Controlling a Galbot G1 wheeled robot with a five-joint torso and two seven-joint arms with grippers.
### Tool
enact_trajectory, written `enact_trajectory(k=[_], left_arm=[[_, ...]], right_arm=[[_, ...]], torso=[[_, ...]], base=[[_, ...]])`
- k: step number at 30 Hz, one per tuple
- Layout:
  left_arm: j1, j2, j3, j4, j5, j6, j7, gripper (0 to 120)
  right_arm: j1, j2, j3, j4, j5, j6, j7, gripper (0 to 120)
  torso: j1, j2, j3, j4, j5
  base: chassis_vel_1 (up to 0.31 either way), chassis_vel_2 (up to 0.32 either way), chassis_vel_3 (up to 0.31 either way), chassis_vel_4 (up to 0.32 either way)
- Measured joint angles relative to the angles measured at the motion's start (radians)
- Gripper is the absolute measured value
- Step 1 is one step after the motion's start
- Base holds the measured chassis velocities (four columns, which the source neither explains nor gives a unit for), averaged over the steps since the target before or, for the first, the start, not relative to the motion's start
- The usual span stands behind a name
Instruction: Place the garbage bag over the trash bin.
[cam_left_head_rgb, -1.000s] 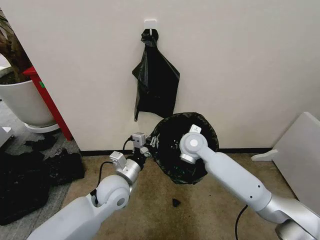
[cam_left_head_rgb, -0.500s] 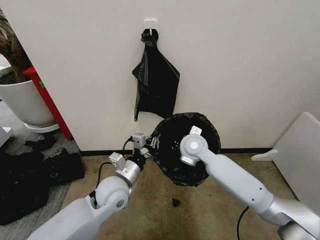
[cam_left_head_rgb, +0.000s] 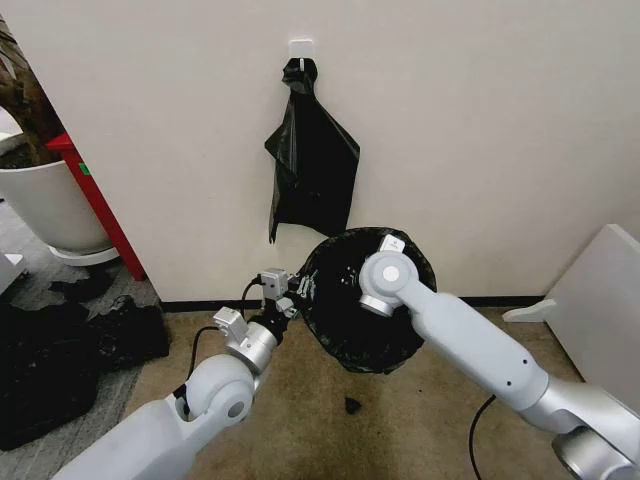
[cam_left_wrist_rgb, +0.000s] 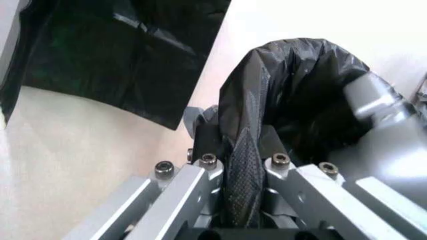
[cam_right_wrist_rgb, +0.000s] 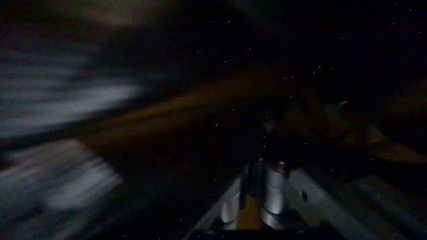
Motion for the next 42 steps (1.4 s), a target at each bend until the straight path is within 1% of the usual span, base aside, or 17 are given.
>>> enact_trajectory(k=[5,9,13,14,17,19,28,31,34,38,42], left_arm=[[0.0,0.004,0.0,-0.01,-0.001,0.0,0.01,4],[0.0,0.004,0.0,-0.011,-0.001,0.0,0.012,4],[-0.003,0.0,-0.003,-0.001,-0.001,0.0,0.013,4],[-0.003,0.0,-0.003,-0.001,-0.001,0.0,0.013,4],[0.001,-0.005,-0.007,0.01,0.001,0.0,0.013,4],[0.003,-0.008,-0.008,0.011,0.002,0.0,0.013,4],[-0.017,-0.006,-0.008,0.01,-0.008,0.0,0.007,4],[-0.021,-0.005,-0.008,0.01,-0.01,0.0,0.006,4],[-0.022,-0.005,-0.008,0.011,-0.01,0.0,0.007,4],[-0.021,-0.009,-0.008,0.018,-0.01,0.001,0.009,4],[-0.022,-0.013,-0.003,0.018,-0.01,0.001,0.009,4]], right_arm=[[-0.012,0.011,0.007,-0.033,-0.023,-0.003,-0.019,0],[-0.013,0.013,0.006,-0.034,-0.023,-0.003,-0.019,0],[-0.005,-0.006,-0.005,0.038,0.003,0.004,0.004,0],[-0.005,-0.006,-0.005,0.038,0.003,0.004,0.004,0],[0.006,-0.03,-0.029,0.119,0.047,0.014,0.031,0],[0.003,-0.034,-0.044,0.136,0.055,0.015,0.035,0],[-0.055,-0.014,-0.095,0.101,0.018,0.014,0.037,0],[-0.057,-0.016,-0.104,0.116,0.011,0.019,0.042,0],[-0.052,-0.02,-0.101,0.131,0.011,0.021,0.046,0],[0.006,-0.04,-0.076,0.178,0.035,0.026,0.059,0],[0.022,-0.04,-0.067,0.148,0.033,0.018,0.049,0]], torso=[[0.0,0.0,0.0,0.0,0.0],[0.0,0.0,0.0,0.0,-0.0001],[0.0,0.0,0.0,-0.0001,-0.0001],[0.0,0.0,0.0,-0.0001,-0.0001],[0.0,0.0,0.0,0.0,-0.0002],[0.0,0.0,0.0,0.0,-0.0003],[0.0,0.0,0.0,0.0,-0.0001],[0.0,0.0,0.0,0.0,0.0],[0.0,0.0,0.0,-0.0001,0.0001],[0.0,0.0,0.0,0.0,-0.0001],[0.0,0.0,0.0,0.0,-0.0003]], base=[[0.0,0.0,0.0,0.0],[0.0,0.0,0.0,0.0],[0.0,0.0,0.0,0.0],[0.0,0.0,0.0,0.0],[0.0,0.0,0.0,0.0],[0.0,0.0,0.0,0.0],[0.0,0.0,0.0,0.0],[0.0,0.0,0.0,0.0],[0.0,0.0,0.0,0.0],[0.0,0.0,0.0,0.0],[0.0,0.0,0.0,0.0]])
